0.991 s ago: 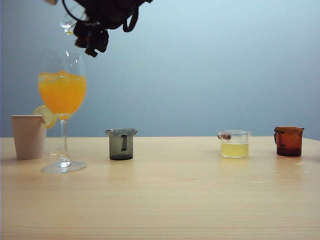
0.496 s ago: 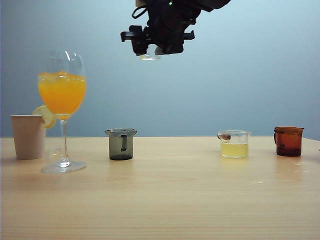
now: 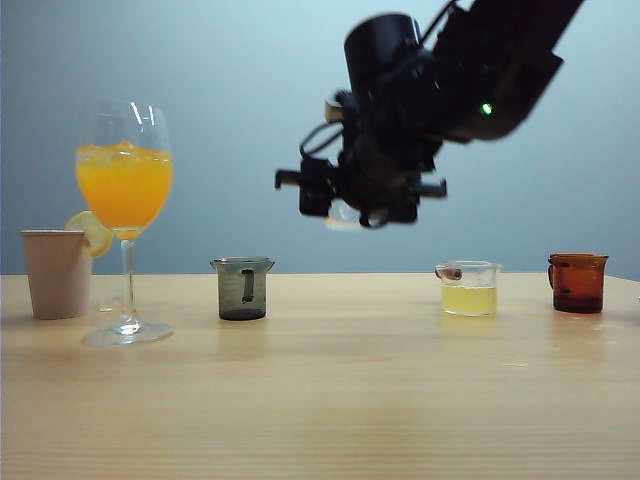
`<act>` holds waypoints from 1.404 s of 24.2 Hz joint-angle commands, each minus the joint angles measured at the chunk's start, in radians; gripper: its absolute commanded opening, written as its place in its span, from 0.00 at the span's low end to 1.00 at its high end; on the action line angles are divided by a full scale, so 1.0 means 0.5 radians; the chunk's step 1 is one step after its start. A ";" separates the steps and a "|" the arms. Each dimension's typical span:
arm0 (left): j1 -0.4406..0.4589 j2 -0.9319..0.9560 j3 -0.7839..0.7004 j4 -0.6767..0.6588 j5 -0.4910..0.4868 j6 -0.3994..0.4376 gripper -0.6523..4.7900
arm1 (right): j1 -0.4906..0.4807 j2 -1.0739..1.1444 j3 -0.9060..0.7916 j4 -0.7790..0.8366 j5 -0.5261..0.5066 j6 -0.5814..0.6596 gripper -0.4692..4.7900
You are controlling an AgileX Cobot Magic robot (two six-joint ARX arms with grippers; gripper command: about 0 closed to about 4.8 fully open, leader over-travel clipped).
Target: Pick up the second measuring cup from the left, pour the orange juice inside into the goblet, and finally put the measuring cup back in its original place.
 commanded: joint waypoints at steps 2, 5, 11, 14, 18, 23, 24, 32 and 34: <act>-0.002 -0.005 0.006 0.018 0.007 -0.006 0.11 | 0.008 0.123 -0.107 0.224 0.014 0.182 0.61; -0.002 -0.004 0.006 0.017 0.007 -0.006 0.11 | 0.010 0.290 -0.109 0.431 0.001 0.179 0.61; -0.002 -0.004 0.006 0.017 0.007 -0.006 0.11 | 0.008 0.445 -0.087 0.615 0.020 0.062 0.61; -0.002 -0.004 0.006 0.017 0.007 -0.006 0.11 | 0.008 0.457 -0.088 0.544 0.047 0.031 0.61; -0.002 -0.004 0.006 0.018 0.007 -0.006 0.11 | 0.008 0.458 -0.089 0.400 0.046 0.022 0.61; -0.002 -0.004 0.006 0.018 0.007 -0.006 0.11 | 0.002 0.458 -0.090 0.472 0.047 0.022 0.61; -0.002 -0.004 0.006 0.018 0.007 -0.006 0.11 | 0.002 0.458 -0.090 0.472 0.047 0.022 0.61; -0.002 -0.004 0.006 0.018 0.007 -0.006 0.11 | 0.011 0.455 -0.090 0.472 0.002 0.023 1.00; -0.002 -0.004 0.006 0.017 0.007 -0.006 0.11 | 0.022 0.452 -0.090 0.471 -0.017 0.023 1.00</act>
